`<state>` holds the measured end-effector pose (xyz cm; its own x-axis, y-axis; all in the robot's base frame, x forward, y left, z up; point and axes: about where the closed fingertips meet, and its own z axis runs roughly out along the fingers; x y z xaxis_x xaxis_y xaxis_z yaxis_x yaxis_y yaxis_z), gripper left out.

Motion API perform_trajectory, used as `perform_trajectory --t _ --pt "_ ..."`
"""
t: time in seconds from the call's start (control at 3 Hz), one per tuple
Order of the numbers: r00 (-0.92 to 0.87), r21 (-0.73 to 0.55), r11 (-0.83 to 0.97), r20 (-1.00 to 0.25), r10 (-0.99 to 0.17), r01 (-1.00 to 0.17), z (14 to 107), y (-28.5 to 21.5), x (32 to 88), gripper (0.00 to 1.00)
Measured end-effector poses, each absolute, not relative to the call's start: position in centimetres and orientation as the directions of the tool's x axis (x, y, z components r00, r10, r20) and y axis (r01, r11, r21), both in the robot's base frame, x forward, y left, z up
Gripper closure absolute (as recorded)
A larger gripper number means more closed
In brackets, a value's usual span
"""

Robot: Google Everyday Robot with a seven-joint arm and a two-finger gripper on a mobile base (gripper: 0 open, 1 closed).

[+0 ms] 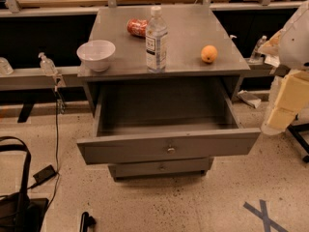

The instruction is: Close top drawer

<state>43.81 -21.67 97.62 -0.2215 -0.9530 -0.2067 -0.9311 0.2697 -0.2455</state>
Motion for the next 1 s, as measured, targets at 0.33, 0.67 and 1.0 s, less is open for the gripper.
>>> perform_trajectory --t 0.33,0.67,1.0 --pt "-0.221 -0.246 0.27 -0.207 -0.953 -0.931 97.6 -21.7 43.8 0.0" --pt "-0.208 -0.26 0.268 -0.235 -0.949 -0.928 96.5 -21.5 44.2 0.0" --pt "-0.159 -0.199 0.243 -0.363 -0.918 -0.949 88.9 -20.4 44.1 0.0"
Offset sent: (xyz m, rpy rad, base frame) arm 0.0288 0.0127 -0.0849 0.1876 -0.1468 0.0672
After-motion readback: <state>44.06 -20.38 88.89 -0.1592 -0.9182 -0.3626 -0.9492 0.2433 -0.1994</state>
